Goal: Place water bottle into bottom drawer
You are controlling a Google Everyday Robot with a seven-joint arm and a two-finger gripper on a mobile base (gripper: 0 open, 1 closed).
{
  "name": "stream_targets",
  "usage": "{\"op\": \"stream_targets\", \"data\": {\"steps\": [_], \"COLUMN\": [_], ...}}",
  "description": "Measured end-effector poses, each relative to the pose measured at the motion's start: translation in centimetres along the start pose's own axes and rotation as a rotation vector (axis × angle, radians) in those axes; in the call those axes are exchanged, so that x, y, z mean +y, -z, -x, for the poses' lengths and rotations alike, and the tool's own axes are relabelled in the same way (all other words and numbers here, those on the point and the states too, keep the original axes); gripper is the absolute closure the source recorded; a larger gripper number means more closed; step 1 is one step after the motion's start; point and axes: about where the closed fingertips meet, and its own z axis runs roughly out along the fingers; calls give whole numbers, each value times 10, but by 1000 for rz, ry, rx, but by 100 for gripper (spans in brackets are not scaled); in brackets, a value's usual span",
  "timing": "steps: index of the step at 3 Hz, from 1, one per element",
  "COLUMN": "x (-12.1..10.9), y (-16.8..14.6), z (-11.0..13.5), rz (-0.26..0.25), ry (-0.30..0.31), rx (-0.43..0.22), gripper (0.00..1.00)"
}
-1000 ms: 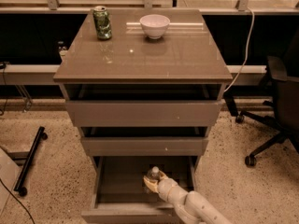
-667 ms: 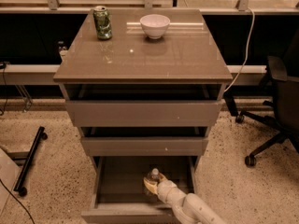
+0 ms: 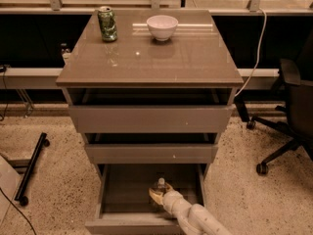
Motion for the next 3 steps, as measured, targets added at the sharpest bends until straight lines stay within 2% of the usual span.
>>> {"op": "stream_targets", "data": {"steps": [1,2,3], "x": [1,2,2], "y": [-1,-1,-1], "z": [1,1,1], "rz": [3,4,4], "ry": [1,1,1], "rx": [-1,-1,-1], "gripper": [6,0,0]}}
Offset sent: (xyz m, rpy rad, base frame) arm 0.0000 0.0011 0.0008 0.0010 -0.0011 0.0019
